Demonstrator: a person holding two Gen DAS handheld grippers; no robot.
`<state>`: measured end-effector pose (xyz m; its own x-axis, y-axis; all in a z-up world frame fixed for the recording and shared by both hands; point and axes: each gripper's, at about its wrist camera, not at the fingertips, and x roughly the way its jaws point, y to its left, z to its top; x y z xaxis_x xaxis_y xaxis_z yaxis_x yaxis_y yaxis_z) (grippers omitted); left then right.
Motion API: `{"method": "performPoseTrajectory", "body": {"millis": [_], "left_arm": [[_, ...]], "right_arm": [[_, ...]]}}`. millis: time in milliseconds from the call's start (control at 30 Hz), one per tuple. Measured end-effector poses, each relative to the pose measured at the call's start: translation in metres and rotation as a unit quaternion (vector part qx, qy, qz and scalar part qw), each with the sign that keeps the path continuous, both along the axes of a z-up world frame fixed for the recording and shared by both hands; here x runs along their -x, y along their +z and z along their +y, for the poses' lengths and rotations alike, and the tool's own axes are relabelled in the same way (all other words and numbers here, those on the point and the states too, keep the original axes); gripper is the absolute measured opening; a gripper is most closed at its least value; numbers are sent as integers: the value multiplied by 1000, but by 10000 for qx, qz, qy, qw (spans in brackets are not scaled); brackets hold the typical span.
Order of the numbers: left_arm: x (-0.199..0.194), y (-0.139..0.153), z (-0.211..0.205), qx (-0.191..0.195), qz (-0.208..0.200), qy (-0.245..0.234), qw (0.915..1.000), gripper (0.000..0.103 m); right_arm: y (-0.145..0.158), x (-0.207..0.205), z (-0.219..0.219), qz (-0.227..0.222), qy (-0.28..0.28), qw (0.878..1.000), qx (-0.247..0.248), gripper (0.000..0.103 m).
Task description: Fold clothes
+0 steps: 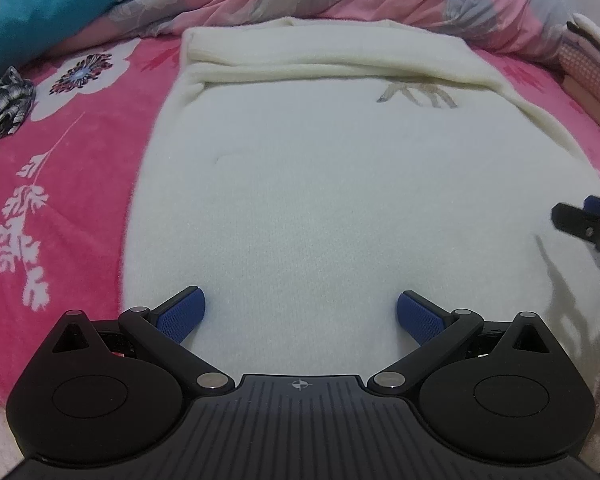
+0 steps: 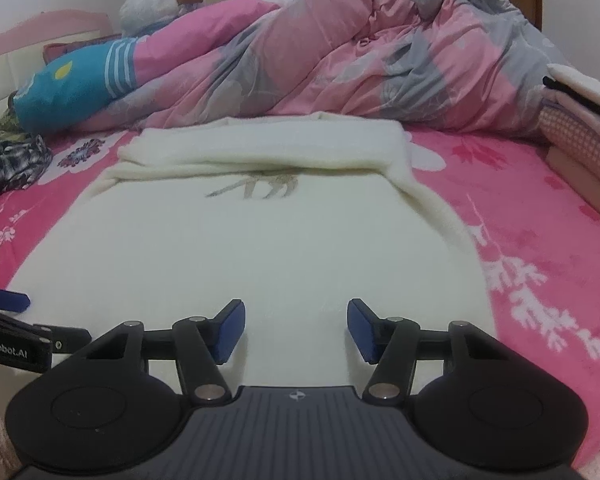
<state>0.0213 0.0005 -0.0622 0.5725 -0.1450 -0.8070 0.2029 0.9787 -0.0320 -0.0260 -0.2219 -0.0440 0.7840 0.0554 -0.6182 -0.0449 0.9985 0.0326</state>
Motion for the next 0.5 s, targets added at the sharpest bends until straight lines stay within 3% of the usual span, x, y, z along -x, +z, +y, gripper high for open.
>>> {"method": "performPoseTrajectory", "body": {"millis": [233, 367, 500], "left_arm": [[0, 0, 1, 30, -34, -9, 10000, 103], [-2, 0, 1, 48, 22, -48, 10000, 103], [-3, 1, 1, 29, 81, -95, 9999, 103]], "right_arm": [[18, 5, -8, -232, 85, 9994, 230, 59], [22, -2, -15, -500, 15, 9987, -59, 57], [7, -4, -19, -434, -24, 9980, -450, 56]]}}
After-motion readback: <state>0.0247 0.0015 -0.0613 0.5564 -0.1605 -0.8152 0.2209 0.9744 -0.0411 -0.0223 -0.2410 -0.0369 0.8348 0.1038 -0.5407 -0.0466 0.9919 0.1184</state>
